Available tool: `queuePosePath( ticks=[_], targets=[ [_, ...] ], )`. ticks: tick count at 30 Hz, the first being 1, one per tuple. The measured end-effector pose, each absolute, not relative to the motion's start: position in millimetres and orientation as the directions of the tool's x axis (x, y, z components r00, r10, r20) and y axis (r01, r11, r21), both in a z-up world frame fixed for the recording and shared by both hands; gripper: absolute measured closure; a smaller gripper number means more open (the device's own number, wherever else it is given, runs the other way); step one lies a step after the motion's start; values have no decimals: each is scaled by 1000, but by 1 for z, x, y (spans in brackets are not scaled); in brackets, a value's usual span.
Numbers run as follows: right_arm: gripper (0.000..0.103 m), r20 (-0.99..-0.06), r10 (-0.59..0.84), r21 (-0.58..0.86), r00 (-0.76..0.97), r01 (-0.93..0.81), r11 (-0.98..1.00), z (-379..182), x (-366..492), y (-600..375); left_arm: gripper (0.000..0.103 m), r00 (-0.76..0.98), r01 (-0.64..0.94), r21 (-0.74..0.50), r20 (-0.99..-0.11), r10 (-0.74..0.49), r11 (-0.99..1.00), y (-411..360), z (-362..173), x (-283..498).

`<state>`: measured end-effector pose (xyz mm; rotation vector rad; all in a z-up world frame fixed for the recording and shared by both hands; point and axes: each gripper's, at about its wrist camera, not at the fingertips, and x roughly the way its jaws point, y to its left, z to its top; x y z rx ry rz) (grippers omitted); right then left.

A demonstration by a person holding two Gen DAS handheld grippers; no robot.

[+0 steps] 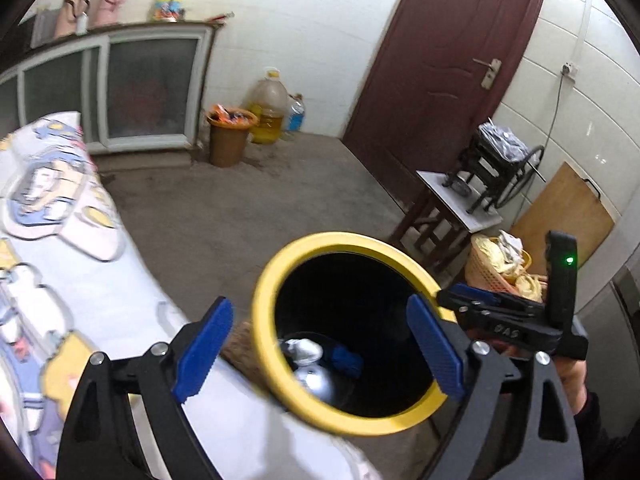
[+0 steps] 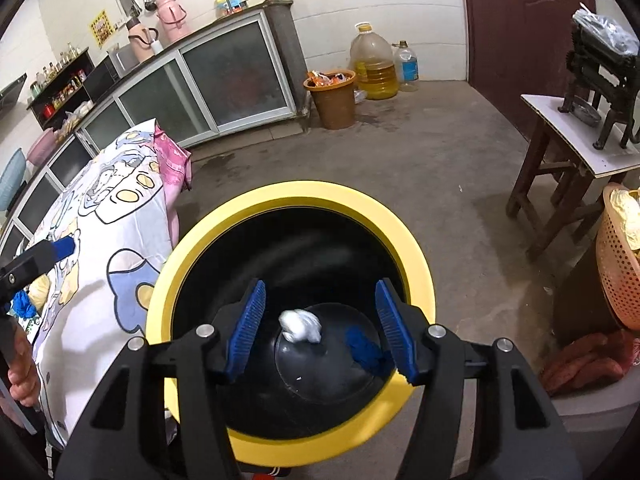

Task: Collect trash
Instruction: 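Carry both items to the yellow-rimmed bin and open both tools to drop them, then grasp the red-white box with the left tool while the right tool grasps a blue glove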

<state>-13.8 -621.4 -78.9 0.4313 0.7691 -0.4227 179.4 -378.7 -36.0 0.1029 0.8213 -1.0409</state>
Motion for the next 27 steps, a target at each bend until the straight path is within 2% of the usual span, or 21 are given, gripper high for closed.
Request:
queuePosePath(
  ticks=[8,13,16,18,23,27],
  targets=[
    [47,-634,-95,220,768,296,929,-40,5,-557,13,410,779,-180,-578,-705,601,-260,-1,182],
    [47,-576,33,177,817,84,981,-15,39,-486,13,594,723,15,-524,-611,690,-160,22,166],
    [47,-558,140,148,818,-68,987,-8,65,-434,11,650,688,89,-516,-557,721,-108,25,162],
    [47,-558,218,147,801,-164,976,-8,83,-403,8,668,665,105,-525,-527,739,-72,25,162],
    [47,-583,354,114,732,-357,927,-14,120,-321,8,676,626,79,-551,-490,776,-5,18,169],
    [47,-605,396,112,691,-418,901,-19,144,-281,8,719,545,89,-561,-410,834,25,9,186]
  ],
)
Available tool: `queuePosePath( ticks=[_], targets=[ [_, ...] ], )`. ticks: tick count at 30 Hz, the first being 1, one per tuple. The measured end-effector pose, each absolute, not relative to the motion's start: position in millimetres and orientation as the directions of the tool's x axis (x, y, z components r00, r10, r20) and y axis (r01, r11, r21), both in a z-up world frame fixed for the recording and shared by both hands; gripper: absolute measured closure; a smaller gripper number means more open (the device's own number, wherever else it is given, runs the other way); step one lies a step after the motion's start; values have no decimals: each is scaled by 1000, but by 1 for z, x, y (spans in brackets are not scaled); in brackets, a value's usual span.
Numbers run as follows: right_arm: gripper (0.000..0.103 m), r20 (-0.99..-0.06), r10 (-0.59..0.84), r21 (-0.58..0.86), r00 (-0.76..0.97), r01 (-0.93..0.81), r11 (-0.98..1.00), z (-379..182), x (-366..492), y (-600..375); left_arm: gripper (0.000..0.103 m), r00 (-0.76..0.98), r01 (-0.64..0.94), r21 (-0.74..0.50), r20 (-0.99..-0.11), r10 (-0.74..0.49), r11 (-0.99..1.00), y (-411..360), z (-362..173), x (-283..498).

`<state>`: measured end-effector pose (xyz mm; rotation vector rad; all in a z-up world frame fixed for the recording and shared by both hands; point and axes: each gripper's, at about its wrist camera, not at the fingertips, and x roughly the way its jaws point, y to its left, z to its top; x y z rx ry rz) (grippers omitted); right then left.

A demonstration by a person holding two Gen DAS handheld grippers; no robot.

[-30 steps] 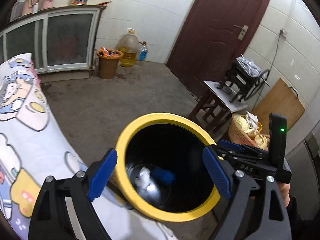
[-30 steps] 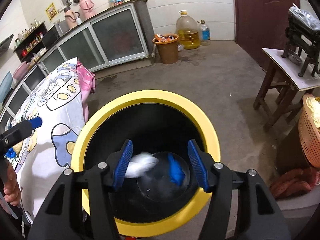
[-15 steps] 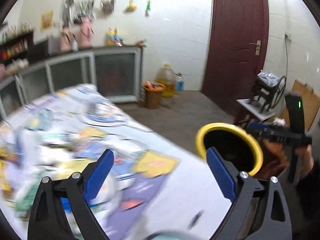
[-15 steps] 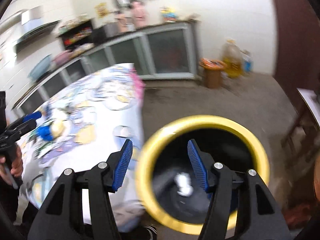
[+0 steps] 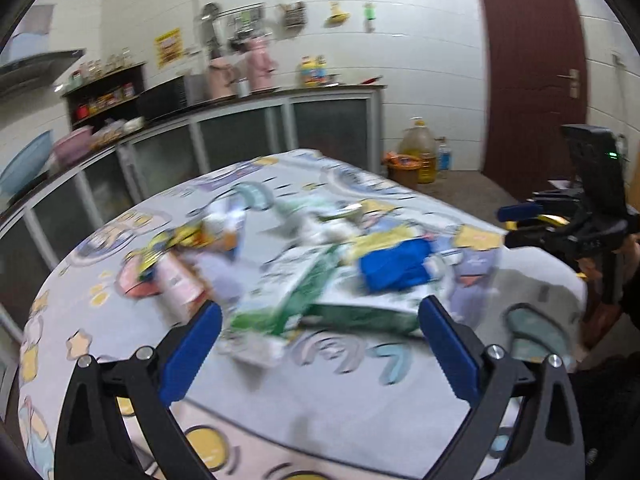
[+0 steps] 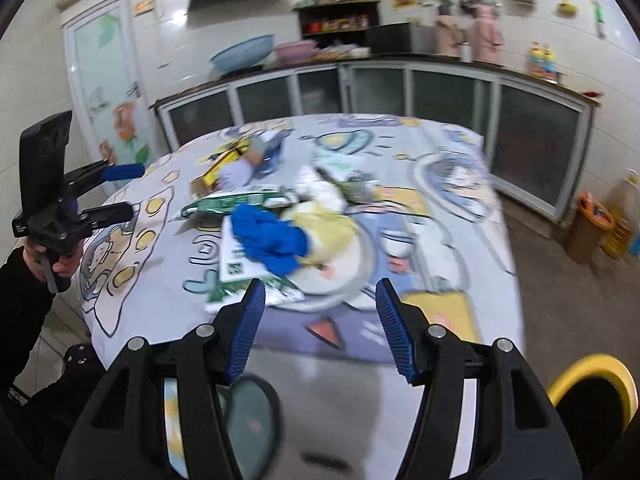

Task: Collect trash
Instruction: 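Grasp the red-white box with the left tool while the right tool grasps a blue glove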

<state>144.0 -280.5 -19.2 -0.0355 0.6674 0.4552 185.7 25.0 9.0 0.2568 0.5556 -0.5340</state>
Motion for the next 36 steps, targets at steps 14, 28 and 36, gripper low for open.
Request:
queuePosePath(
  ticks=[14,28,36],
  targets=[
    [47,-668,421,175,614,-420,891,-38,187,-241,8,736,330,-38,-615,-282,943,59,-4,266],
    [47,-692,441,219,572,-415,883,-50,208,-237,8,623,118,-212,-745,-238,970,71,-36,352],
    [56,-715,447,227,538,-425,876,-55,224,-227,8,574,69,-256,-781,-248,964,76,-56,381]
  ],
)
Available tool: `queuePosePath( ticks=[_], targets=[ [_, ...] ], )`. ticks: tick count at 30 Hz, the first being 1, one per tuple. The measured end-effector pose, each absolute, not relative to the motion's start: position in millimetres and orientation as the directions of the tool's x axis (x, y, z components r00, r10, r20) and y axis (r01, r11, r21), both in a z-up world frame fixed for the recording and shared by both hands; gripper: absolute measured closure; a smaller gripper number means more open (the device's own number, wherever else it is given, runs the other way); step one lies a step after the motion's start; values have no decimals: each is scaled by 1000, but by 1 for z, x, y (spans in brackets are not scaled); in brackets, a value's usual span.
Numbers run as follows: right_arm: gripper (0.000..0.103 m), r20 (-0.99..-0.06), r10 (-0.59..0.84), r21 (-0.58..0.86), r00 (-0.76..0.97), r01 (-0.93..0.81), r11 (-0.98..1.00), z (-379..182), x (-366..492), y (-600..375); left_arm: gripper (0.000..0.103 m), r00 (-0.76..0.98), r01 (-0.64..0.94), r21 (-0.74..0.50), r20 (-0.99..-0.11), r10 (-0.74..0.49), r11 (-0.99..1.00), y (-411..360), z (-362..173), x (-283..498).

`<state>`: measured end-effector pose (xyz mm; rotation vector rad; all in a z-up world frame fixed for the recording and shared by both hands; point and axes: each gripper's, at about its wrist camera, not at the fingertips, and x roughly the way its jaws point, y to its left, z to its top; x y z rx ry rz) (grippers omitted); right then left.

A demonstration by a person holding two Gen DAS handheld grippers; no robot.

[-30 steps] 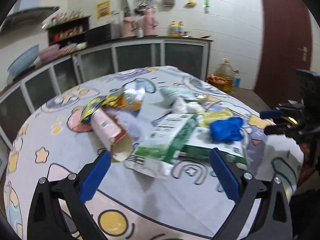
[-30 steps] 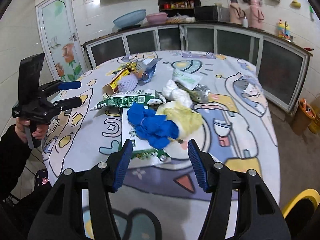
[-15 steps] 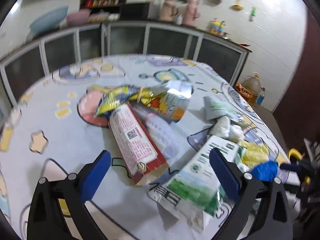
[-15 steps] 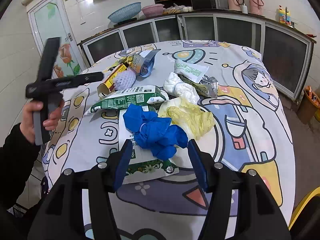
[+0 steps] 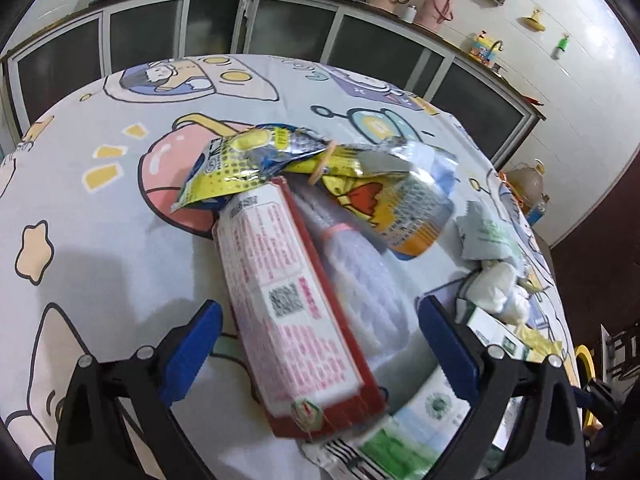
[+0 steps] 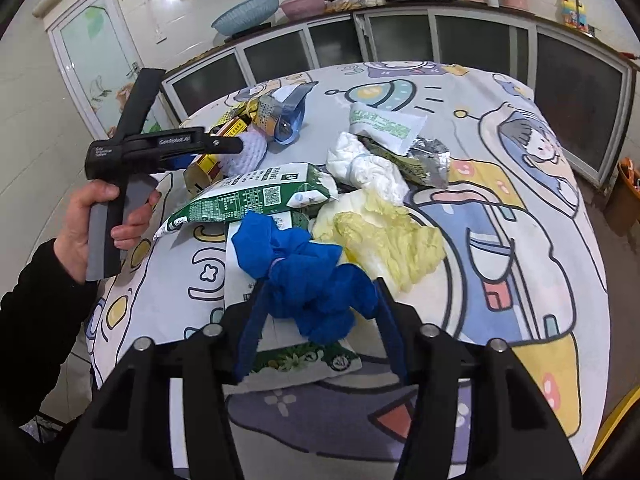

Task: Collect trash
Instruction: 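Grasp the red-white box with the left tool while the right tool grasps a blue glove, then lift the red-white box with the left tool and reposition its grip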

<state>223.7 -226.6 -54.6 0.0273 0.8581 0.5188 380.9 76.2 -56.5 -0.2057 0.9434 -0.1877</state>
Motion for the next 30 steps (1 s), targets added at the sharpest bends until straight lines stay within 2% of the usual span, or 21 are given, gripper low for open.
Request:
queuePosePath(
  ticks=[2,4,5,7,8,9,10,13,23,26,29,30],
  targets=[
    [65,-720,444,224,533,-427,876,-56,225,-224,12,565,58,-256,-789,-243,965,79,-61,384],
    [74,-719,439,222,539,-421,880,-56,225,-224,30,548,43,-265,-800,-244,963,83,-68,387],
    [82,-718,437,222,542,-417,881,-55,225,-224,33,540,39,-273,-804,-250,961,84,-70,388],
    [91,-715,432,218,549,-413,884,-53,223,-224,54,533,33,-270,-810,-245,962,87,-73,389],
    [95,-712,438,224,549,-414,883,-51,223,-224,62,532,43,-267,-810,-249,963,87,-74,389],
    [96,-704,450,241,550,-411,879,-49,221,-226,72,528,62,-288,-803,-276,956,87,-72,387],
    [97,-699,460,254,547,-411,875,-47,220,-226,74,530,62,-296,-799,-283,953,87,-70,385],
    [97,-676,492,275,548,-432,859,-38,212,-228,77,547,73,-284,-790,-276,956,88,-60,374],
    [97,-633,536,302,559,-459,835,-15,184,-234,76,560,95,-303,-771,-303,948,108,-32,315],
    [97,-640,529,292,557,-460,838,-17,178,-233,72,525,88,-347,-780,-340,934,116,-40,297],
    [97,-648,526,295,550,-456,840,-20,174,-233,69,520,71,-340,-790,-326,938,124,-48,282],
    [97,-649,526,296,549,-455,840,-21,173,-233,64,520,66,-345,-789,-327,936,128,-51,278]
  ],
)
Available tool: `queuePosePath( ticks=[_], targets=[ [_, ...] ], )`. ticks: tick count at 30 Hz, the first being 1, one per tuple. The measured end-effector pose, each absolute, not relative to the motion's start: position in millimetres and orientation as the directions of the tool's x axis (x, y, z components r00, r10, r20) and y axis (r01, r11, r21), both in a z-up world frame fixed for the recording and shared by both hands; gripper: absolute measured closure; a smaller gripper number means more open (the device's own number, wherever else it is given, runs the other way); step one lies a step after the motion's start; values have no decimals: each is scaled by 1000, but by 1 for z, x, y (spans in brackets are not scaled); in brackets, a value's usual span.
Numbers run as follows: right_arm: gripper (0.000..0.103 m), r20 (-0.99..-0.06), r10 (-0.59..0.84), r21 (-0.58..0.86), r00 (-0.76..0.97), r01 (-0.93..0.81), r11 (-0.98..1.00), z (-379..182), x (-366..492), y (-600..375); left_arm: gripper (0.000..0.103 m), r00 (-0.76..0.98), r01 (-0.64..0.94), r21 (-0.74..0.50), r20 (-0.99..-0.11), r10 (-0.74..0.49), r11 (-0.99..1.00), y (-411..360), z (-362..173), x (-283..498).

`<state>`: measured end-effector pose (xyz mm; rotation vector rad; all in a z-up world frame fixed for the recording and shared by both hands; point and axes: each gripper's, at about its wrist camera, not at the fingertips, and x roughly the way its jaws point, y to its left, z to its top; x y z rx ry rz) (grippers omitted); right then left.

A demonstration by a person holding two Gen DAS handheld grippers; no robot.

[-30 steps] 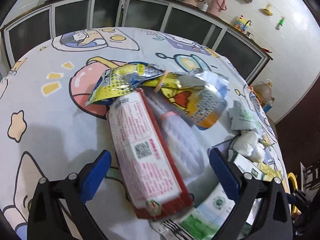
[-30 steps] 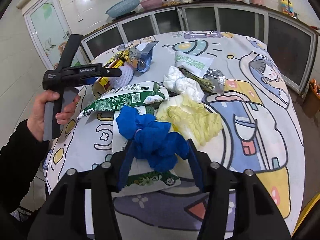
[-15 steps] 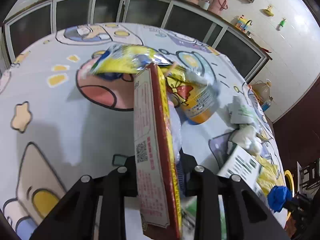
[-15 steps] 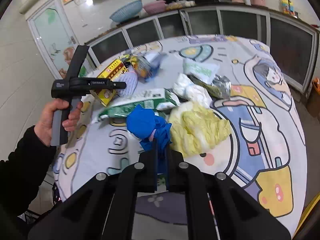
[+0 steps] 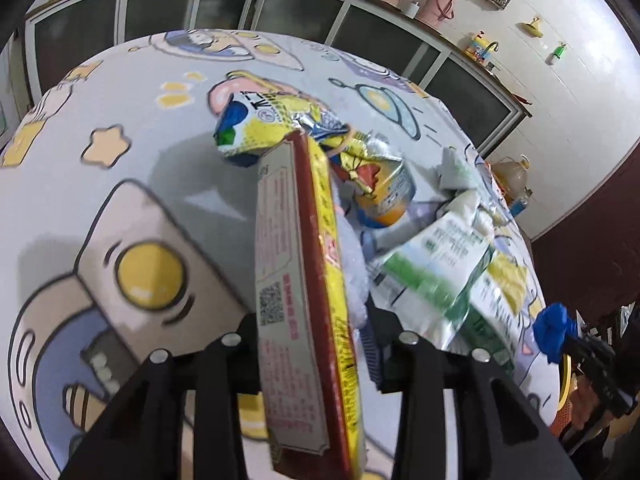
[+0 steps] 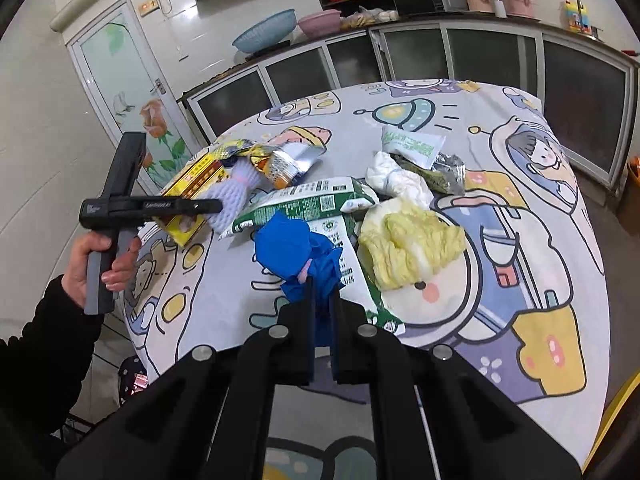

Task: Collect trash
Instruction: 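Lift the red-white box with the left tool and reposition its grip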

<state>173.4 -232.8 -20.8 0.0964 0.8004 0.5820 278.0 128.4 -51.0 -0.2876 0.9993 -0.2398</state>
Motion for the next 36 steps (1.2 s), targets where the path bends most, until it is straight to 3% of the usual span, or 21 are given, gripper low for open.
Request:
queuePosePath(
  ticks=[6,13,16,19,23,31,36],
  targets=[
    [97,-654,525,295,545,-456,840,-21,171,-232,45,547,26,-384,-767,-335,923,151,-56,255],
    [97,-657,531,295,536,-466,835,-23,171,-226,46,560,-18,-394,-765,-317,919,172,-61,237],
    [97,-657,535,297,532,-469,832,-24,172,-224,63,548,-27,-379,-780,-303,925,175,-70,234],
    [97,-655,539,300,530,-472,829,-22,170,-223,71,562,-18,-409,-759,-329,912,181,-67,229],
    [97,-654,538,294,532,-476,829,-20,169,-225,71,604,-3,-403,-730,-320,915,186,-50,218],
    [97,-651,541,295,533,-479,827,-20,166,-224,53,623,-25,-416,-718,-311,909,203,-43,198],
    [97,-650,542,289,533,-486,825,-19,166,-223,50,625,-69,-427,-723,-295,901,220,-54,187]
  ],
)
